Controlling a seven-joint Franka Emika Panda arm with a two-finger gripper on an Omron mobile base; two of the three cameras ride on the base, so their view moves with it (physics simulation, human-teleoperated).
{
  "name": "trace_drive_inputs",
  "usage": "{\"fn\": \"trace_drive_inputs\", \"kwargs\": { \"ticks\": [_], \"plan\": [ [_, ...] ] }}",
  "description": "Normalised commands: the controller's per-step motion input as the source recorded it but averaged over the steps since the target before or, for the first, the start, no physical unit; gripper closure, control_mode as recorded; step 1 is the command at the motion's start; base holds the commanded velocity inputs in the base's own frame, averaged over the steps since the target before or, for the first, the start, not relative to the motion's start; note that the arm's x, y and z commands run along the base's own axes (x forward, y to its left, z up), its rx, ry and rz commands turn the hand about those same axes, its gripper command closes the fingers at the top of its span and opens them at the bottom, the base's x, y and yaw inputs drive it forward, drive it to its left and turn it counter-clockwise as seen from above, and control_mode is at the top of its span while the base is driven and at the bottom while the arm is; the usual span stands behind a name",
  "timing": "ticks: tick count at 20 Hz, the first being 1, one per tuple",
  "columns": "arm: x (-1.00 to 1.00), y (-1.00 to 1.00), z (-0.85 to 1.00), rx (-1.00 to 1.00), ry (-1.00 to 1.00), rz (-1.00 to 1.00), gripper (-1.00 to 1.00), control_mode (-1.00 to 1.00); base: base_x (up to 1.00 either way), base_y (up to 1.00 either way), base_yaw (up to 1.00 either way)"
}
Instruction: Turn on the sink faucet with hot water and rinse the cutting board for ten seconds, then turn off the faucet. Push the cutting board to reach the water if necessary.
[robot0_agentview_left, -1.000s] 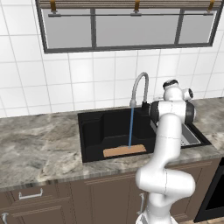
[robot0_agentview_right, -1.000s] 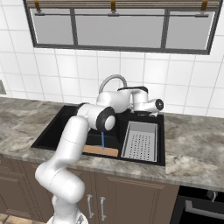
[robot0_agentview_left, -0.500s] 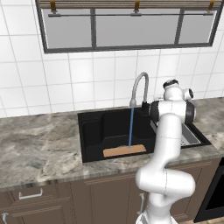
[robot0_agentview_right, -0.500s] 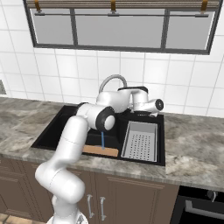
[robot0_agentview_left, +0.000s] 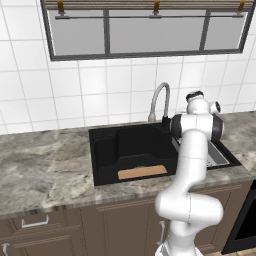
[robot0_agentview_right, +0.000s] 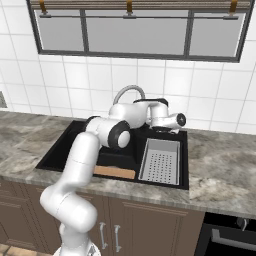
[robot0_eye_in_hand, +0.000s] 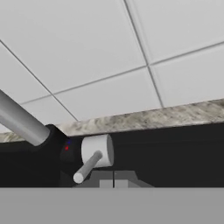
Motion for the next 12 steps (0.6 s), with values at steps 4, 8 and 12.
{"fn": "trace_drive_inputs", "kwargs": {
  "ticks": [4,8,12],
  "plan": [
    [-0.01,0.23,0.00,0.00,0.00,-0.01,1.00,-1.00,0.00,0.00,0.00],
    [0.00,0.06,0.03,0.00,0.00,-0.02,1.00,-1.00,0.00,0.00,0.00],
    [0.00,0.09,0.03,0.00,0.00,-0.02,1.00,-1.00,0.00,0.00,0.00]
  ]
}}
